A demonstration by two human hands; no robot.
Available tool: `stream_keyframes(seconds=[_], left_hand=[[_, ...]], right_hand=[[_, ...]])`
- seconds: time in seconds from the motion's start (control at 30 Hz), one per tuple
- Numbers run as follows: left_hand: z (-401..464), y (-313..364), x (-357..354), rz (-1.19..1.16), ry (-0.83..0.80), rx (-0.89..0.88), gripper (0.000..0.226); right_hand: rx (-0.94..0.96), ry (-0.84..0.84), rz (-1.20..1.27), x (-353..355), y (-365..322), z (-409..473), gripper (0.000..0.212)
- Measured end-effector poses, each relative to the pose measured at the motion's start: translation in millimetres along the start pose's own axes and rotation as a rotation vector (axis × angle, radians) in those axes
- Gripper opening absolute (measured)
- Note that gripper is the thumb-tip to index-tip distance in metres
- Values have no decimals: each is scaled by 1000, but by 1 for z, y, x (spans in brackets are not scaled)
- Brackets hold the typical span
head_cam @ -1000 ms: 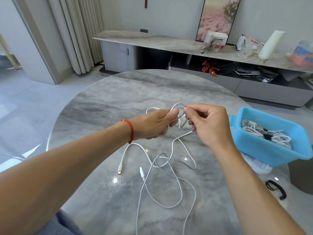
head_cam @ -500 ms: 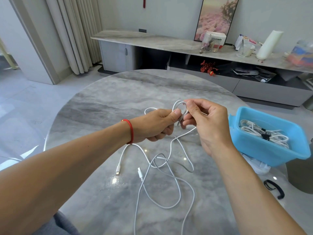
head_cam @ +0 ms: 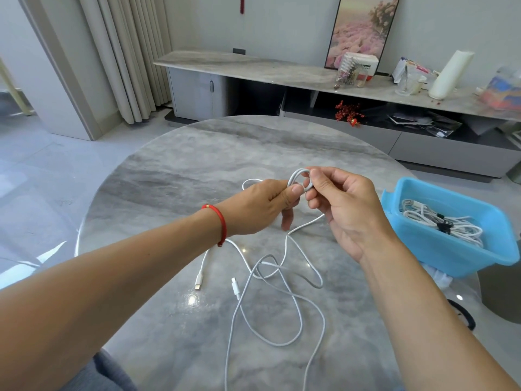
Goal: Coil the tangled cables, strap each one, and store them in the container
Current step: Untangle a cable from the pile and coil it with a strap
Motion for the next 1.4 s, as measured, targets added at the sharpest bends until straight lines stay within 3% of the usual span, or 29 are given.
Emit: stream_keyframes(seconds=[0.13, 0.2, 0.3, 0.43, 0.6, 0.7, 0.77, 1.0, 1.17, 1.4], left_hand=[[3, 2, 1, 225, 69, -86, 51], [3, 4, 1, 197, 109, -93, 55], [0, 6, -4, -36, 127, -27, 46], [5, 5, -3, -630, 261, 188, 41], [11, -5, 15, -1027, 361, 377, 41], [9, -11, 17, -1152, 390, 442, 43], [10, -12, 18, -1199, 409, 457, 44], [12, -23, 38, -1016, 508, 501, 45], [8, -28, 24, -735, 300, 545, 44], [-1, -16, -3, -522, 89, 494, 49]], right_hand=[[-125, -5, 185, 1, -1, 2, 12], [-130, 17, 205, 1, 0, 2, 12], [-30, 20, 111, 1, 2, 3, 16], [220, 33, -418, -4, 6, -1, 25], [100, -308, -785, -22, 26, -15, 29], [70, -407, -764, -27, 30, -18, 10], [102, -418, -791, -27, 29, -16, 12], [269, -375, -941, -13, 19, -10, 24], [498, -398, -1074, -21, 9, -15, 19], [489, -423, -975, -28, 5, -23, 13]])
Point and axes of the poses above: each hand's wrist, its own z-axis towards the middle knuckle, its own x-axis out of the back of the hand, y = z × x, the point moved 2 cm from there along z, towards the middle knuckle, and after that the axes turned 8 degrees about y, right-handed, at the moved point
